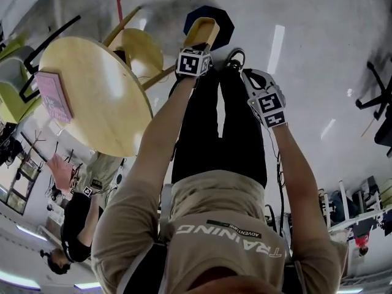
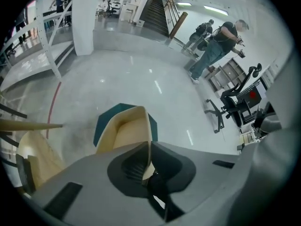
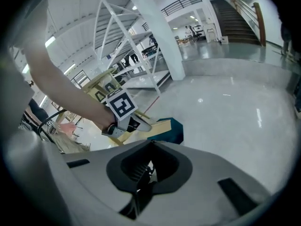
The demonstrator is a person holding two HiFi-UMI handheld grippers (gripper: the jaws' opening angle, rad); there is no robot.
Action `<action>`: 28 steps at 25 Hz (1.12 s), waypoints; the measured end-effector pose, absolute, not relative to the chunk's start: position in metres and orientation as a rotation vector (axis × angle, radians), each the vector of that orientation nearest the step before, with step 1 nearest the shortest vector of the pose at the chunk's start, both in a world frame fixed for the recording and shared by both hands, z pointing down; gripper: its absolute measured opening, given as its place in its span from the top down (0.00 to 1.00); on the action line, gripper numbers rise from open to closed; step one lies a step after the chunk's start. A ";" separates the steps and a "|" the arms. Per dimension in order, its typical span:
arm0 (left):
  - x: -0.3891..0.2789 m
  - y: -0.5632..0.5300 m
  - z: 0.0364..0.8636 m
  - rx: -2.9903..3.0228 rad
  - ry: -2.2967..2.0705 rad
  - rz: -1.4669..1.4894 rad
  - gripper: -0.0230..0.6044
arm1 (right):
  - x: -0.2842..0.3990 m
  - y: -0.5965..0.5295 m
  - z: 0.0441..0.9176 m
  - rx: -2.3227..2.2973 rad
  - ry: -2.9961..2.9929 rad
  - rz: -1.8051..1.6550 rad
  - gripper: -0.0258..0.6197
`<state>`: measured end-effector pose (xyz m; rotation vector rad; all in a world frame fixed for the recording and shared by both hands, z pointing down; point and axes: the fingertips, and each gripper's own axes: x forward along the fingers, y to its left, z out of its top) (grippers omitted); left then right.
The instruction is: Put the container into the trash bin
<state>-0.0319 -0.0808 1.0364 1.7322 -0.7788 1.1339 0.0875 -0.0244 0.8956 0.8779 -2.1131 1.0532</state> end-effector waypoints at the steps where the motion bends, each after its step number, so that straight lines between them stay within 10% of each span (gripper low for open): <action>1: -0.030 -0.082 1.041 1.730 -0.780 1.132 0.92 | 0.086 -0.023 0.899 0.870 -2.115 1.056 0.96; 28: -0.020 -0.098 1.043 1.737 -0.734 1.229 0.95 | 0.104 -0.020 0.901 0.893 -2.105 1.077 0.96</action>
